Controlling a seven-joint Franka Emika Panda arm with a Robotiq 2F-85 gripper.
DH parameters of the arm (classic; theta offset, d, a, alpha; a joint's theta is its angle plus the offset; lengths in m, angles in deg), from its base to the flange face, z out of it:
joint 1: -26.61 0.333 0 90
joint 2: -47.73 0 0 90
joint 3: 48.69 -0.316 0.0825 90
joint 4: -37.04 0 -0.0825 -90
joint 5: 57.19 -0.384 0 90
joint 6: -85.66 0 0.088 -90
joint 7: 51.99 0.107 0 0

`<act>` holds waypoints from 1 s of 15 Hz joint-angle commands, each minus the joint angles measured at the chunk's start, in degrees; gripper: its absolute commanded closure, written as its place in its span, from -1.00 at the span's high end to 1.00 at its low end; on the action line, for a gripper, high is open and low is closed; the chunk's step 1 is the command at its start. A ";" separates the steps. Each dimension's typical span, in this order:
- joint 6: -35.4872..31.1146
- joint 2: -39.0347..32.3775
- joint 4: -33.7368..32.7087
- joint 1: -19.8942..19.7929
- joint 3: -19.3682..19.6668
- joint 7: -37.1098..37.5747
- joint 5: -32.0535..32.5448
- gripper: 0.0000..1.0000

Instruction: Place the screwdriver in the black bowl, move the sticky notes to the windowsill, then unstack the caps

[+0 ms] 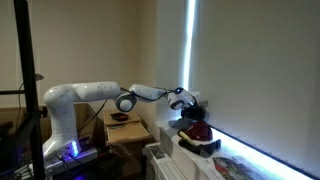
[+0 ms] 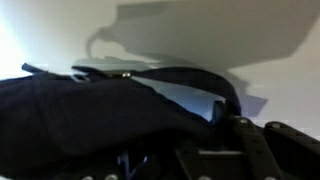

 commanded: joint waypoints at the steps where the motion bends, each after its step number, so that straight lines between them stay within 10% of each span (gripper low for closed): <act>1: 9.45 0.02 -0.74 -1.29 4.76 2.46 4.80 -0.67; 2: 12.52 0.23 -0.87 -1.29 6.35 3.46 6.43 -0.80; 4: 18.40 0.71 -1.16 -0.54 9.87 6.04 10.38 -0.04; 12: 23.86 3.48 -0.33 8.73 14.01 -1.07 21.90 0.92; 15: 27.01 3.47 -0.04 11.44 14.05 -5.94 23.55 1.00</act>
